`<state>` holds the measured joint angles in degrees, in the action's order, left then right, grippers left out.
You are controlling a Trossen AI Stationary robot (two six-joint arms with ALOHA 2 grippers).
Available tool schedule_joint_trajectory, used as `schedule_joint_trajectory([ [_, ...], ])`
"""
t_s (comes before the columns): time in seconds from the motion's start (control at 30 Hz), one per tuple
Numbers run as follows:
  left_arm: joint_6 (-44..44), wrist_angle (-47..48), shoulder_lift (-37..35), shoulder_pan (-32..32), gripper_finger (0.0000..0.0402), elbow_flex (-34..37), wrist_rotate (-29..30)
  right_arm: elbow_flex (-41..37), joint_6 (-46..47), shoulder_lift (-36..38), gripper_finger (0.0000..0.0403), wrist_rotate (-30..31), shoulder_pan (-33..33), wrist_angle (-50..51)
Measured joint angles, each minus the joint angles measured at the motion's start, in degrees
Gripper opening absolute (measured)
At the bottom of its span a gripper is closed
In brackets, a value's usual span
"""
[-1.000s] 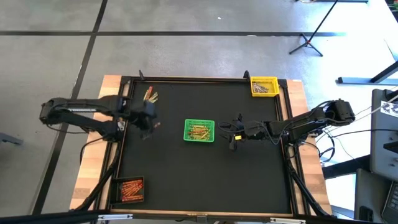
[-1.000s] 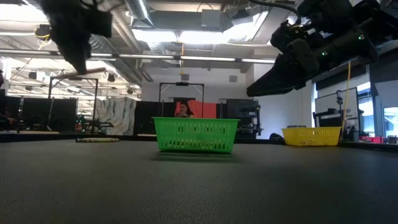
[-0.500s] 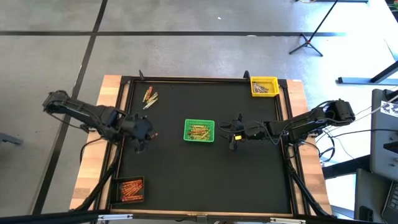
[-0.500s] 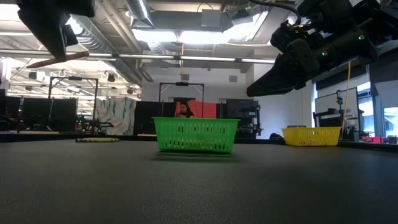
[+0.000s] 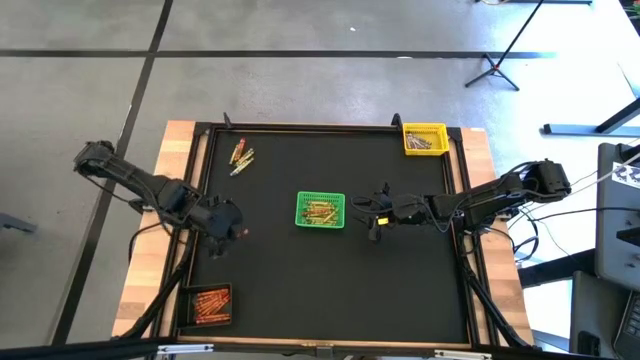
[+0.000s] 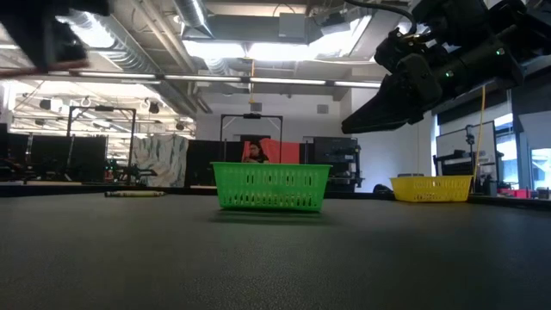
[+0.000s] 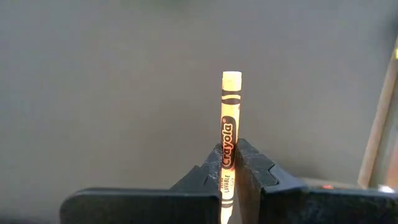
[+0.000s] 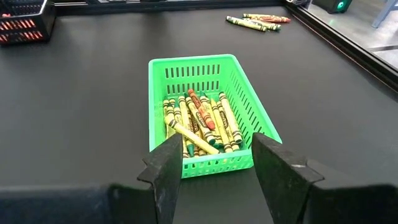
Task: Sort crayons
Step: Put the orange crayon into the black bin
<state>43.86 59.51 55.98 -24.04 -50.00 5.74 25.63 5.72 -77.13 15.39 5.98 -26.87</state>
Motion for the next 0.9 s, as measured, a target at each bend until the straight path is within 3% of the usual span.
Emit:
schedule_joint_trajectory([
  [0.23, 15.0, -1.1, 2.8, -13.6, 0.0006, 0.0, -3.1, 0.0, 0.0, 0.0, 0.0191, 0.0, 0.0, 0.0],
  [0.47, 27.4, -5.3, 11.9, -25.5, 0.0007, 0.0, -4.0, 0.0, 0.0, 0.0, 0.0191, 0.0, 0.0, 0.0],
  [0.7, 34.3, -15.1, 22.1, -31.1, 0.0007, 0.0, -8.8, 0.0, 0.0, 0.0, 0.0191, 0.0, 0.0, 0.0],
  [0.9, 37.8, -16.2, 26.8, -31.9, 0.002, 0.0, -10.0, 0.0, 0.0, 0.0, 0.0191, 0.0, 0.0, 0.0],
])
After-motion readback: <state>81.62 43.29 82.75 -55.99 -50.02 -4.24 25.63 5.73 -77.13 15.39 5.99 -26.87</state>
